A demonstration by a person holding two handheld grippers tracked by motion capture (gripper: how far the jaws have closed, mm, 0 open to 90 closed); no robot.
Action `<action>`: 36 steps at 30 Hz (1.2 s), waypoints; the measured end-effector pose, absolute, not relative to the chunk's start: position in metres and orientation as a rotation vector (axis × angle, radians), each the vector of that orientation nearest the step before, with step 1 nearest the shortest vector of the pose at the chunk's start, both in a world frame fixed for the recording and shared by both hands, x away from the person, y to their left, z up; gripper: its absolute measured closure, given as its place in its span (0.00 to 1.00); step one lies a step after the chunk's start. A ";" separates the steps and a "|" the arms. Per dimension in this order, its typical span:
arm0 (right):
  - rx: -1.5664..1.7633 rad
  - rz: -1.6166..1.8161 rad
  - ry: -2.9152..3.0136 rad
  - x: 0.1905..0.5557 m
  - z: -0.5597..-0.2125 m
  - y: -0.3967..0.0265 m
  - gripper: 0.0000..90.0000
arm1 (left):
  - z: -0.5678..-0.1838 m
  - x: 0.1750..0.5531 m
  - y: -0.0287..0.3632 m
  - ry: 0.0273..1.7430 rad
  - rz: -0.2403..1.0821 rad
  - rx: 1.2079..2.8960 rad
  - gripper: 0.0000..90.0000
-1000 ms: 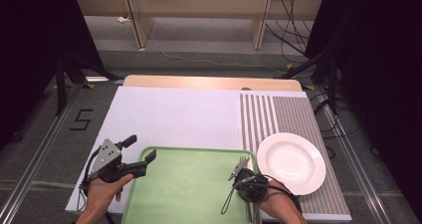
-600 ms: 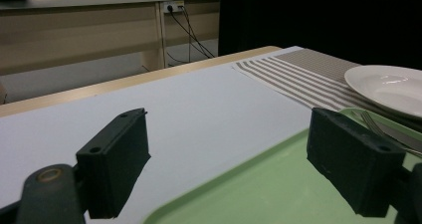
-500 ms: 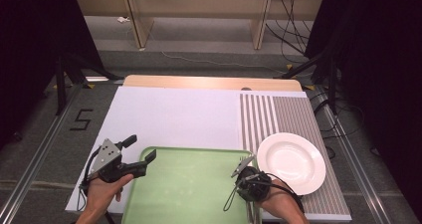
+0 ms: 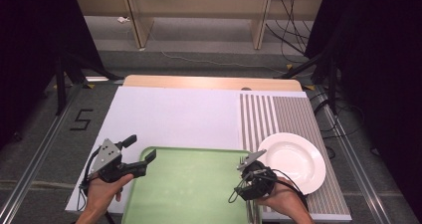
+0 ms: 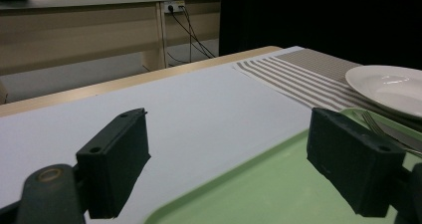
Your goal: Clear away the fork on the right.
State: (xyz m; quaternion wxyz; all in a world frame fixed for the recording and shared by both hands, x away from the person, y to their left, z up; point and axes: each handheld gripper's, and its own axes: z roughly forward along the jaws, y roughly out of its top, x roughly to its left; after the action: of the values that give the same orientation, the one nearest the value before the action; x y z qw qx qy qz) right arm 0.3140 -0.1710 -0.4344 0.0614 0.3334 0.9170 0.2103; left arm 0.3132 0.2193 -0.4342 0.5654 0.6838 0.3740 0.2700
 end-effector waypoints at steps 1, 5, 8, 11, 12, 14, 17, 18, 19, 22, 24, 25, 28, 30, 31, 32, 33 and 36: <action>0.994 0.654 2.771 0.315 -0.434 -0.172 0.45 | -0.434 0.313 0.219 0.879 0.635 1.608 0.18; 1.010 0.689 2.758 0.316 -0.432 -0.173 0.37 | -0.434 0.313 0.219 0.879 0.635 1.609 0.18; 1.031 0.713 2.744 0.317 -0.430 -0.175 0.31 | -0.434 0.313 0.219 0.878 0.635 1.606 0.18; 1.063 0.737 2.726 0.317 -0.427 -0.177 0.27 | -0.434 0.313 0.219 0.878 0.635 1.608 0.18; 1.066 0.743 2.724 0.318 -0.426 -0.178 0.26 | -0.434 0.313 0.219 0.879 0.635 1.607 0.18; 1.075 0.760 2.713 0.318 -0.424 -0.180 0.24 | -0.434 0.313 0.219 0.879 0.635 1.606 0.18; 1.090 0.780 2.696 0.319 -0.422 -0.183 0.23 | -0.434 0.313 0.219 0.879 0.635 1.608 0.18; 1.101 0.786 2.695 0.319 -0.421 -0.185 0.22 | -0.434 0.313 0.219 0.879 0.633 1.606 0.18; 1.113 0.794 2.689 0.320 -0.420 -0.187 0.22 | -0.434 0.313 0.219 0.878 0.633 1.607 0.18; 1.123 0.814 2.671 0.321 -0.418 -0.191 0.20 | -0.434 0.314 0.219 0.878 0.633 1.607 0.18; 1.141 0.818 2.653 0.322 -0.416 -0.193 0.20 | -0.434 0.314 0.220 0.878 0.632 1.606 0.18; 1.133 0.831 2.649 0.323 -0.415 -0.195 0.20 | -0.434 0.314 0.220 0.879 0.632 1.606 0.18; 1.131 0.854 2.631 0.324 -0.413 -0.201 0.20 | -0.434 0.314 0.220 0.880 0.632 1.604 0.18; 1.146 0.871 2.625 0.325 -0.411 -0.206 0.20 | -0.434 0.314 0.220 0.879 0.634 1.606 0.18; 1.154 0.872 2.612 0.325 -0.410 -0.208 0.20 | -0.434 0.314 0.220 0.879 0.632 1.607 0.18; 1.145 0.872 2.602 0.326 -0.410 -0.211 0.20 | -0.434 0.314 0.220 0.879 0.632 1.606 0.18; 1.165 0.879 2.599 0.327 -0.408 -0.213 0.20 | -0.434 0.314 0.220 0.879 0.632 1.605 0.18; 1.202 0.881 2.585 0.328 -0.404 -0.222 0.20 | -0.434 0.314 0.220 0.884 0.632 1.606 0.18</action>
State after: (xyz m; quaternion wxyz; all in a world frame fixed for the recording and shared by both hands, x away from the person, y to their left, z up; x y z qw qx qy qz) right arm 0.3281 -0.2223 -0.4042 0.0787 0.4016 0.8636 0.2945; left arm 0.3143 0.2201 -0.4341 0.5658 0.6829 0.3758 0.2688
